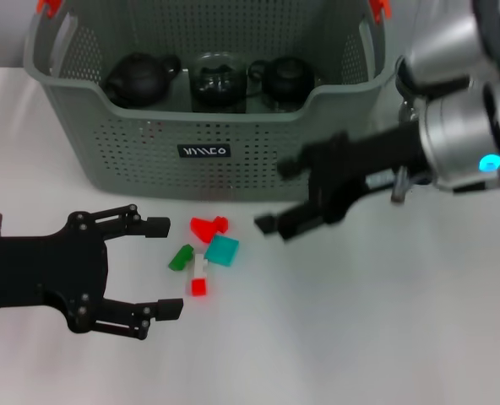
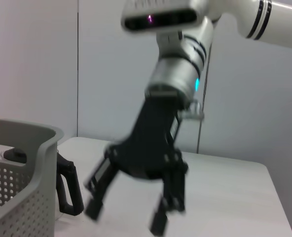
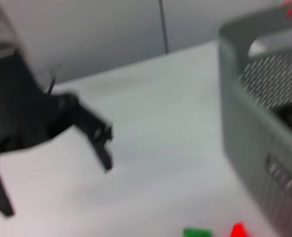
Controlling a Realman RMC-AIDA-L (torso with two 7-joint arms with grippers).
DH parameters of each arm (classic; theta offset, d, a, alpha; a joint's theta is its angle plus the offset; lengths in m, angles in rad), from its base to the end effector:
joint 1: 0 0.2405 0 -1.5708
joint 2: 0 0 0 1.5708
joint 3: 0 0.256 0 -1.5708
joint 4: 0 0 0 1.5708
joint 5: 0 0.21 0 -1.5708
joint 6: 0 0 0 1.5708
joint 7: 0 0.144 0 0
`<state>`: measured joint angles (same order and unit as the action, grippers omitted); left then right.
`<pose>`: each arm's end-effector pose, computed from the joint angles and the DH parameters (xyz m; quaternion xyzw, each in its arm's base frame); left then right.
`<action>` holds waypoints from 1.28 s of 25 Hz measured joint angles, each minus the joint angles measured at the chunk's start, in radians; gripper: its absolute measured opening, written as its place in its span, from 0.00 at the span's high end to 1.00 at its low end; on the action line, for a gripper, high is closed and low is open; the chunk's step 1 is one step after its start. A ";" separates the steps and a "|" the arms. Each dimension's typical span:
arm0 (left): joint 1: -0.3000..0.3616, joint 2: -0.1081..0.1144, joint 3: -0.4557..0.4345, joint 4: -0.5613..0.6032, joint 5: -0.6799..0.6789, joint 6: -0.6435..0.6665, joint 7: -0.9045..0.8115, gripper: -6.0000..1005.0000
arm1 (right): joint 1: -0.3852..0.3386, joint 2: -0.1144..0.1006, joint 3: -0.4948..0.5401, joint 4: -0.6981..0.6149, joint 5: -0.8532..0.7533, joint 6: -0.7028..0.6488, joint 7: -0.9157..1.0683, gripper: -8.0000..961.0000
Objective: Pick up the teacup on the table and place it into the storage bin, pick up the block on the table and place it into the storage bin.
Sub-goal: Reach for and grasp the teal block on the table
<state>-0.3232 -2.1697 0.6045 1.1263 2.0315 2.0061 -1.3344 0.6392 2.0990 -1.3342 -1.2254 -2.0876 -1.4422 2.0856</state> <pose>-0.2542 0.2524 0.0502 -0.9602 -0.0915 -0.2480 0.0903 0.1182 0.3556 -0.0265 -0.9861 0.1461 0.0533 0.0589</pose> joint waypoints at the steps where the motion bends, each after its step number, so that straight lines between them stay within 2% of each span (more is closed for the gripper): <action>1: 0.000 0.000 0.000 0.000 0.000 -0.001 0.000 0.05 | 0.001 0.000 -0.012 0.031 0.001 0.007 -0.016 0.02; 9: 0.006 -0.001 0.002 0.000 0.001 0.001 0.001 0.05 | 0.052 0.001 -0.136 0.259 0.001 0.181 -0.101 0.02; 16: 0.007 -0.001 0.005 0.000 0.001 0.006 0.001 0.05 | 0.154 0.009 -0.246 0.425 0.007 0.350 -0.128 0.02; 23: 0.006 -0.002 0.007 0.000 0.001 0.008 0.000 0.05 | 0.176 0.011 -0.404 0.462 0.082 0.500 -0.127 0.02; 32: 0.003 -0.002 0.009 -0.004 0.001 0.008 -0.001 0.05 | 0.174 0.014 -0.537 0.473 0.137 0.640 -0.121 0.02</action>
<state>-0.3201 -2.1721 0.6135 1.1226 2.0325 2.0141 -1.3353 0.8133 2.1133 -1.8716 -0.7525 -1.9509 -0.8018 1.9650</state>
